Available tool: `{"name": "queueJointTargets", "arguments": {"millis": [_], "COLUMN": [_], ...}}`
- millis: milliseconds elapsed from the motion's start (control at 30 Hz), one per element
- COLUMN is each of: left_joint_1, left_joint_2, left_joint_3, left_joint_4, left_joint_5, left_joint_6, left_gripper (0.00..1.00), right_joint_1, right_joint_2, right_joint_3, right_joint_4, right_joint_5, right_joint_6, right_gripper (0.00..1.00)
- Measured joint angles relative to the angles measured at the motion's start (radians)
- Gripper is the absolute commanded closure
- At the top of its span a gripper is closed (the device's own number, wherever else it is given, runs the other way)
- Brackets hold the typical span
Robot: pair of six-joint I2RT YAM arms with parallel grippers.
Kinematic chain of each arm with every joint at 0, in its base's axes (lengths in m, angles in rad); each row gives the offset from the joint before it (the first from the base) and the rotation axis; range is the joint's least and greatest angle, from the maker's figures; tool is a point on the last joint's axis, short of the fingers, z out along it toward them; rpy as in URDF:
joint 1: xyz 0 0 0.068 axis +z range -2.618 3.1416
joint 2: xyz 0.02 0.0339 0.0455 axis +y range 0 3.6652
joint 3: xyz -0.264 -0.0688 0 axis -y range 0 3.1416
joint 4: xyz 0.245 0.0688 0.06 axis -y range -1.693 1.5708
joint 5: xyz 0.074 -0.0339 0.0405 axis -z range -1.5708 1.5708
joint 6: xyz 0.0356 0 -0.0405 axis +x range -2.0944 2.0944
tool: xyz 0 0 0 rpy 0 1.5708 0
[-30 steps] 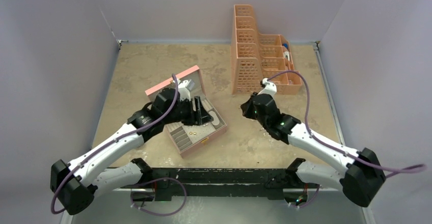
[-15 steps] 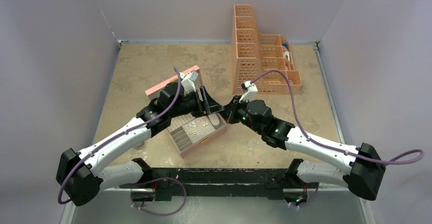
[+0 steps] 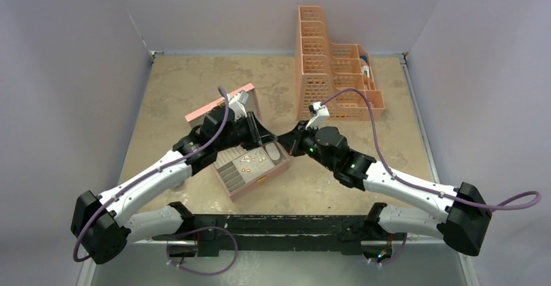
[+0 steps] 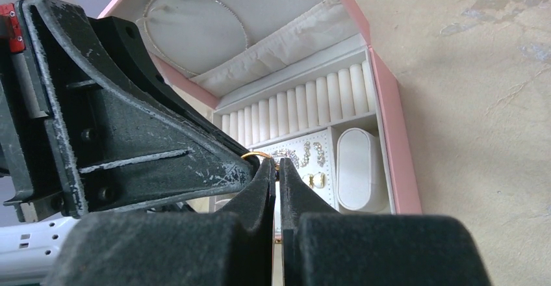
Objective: Organize the mixed jewelry
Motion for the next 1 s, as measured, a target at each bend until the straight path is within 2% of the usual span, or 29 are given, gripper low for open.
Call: {"name": "queueJointTargets", "arguments": {"millis": [100,333,433,533,700,867,1000], "left_joint_1": [0.000,0.000,-0.001,-0.001,0.000,0.003,0.013], "left_joint_2": [-0.005,-0.016,-0.017,-0.018,-0.025,-0.036,-0.058], "left_joint_3": [0.000,0.022,0.034,0.041,0.066,0.092,0.124], "left_joint_4": [-0.015,-0.034,-0.053,-0.071,-0.095,-0.108,-0.112], "left_joint_5": [-0.014,-0.035,-0.039,-0.041,-0.026,0.031,0.108], "left_joint_6": [0.014,0.054,0.069,0.077,0.084,0.085,0.086], "left_gripper": [1.00,1.00,1.00,1.00,1.00,1.00,1.00], "right_joint_1": [0.000,0.000,0.000,-0.002,-0.001,-0.002,-0.013], "right_joint_2": [0.000,0.000,-0.001,-0.024,-0.126,-0.222,-0.264], "right_joint_3": [0.003,0.029,0.032,0.028,0.011,-0.023,-0.076], "right_joint_4": [-0.001,-0.017,-0.023,-0.038,-0.011,0.070,0.134], "right_joint_5": [0.003,0.014,0.010,0.015,0.009,-0.017,-0.059], "right_joint_6": [0.004,0.019,0.050,0.081,0.136,0.192,0.257], "right_gripper": [1.00,0.99,0.78,0.62,0.56,0.39,0.34]}}
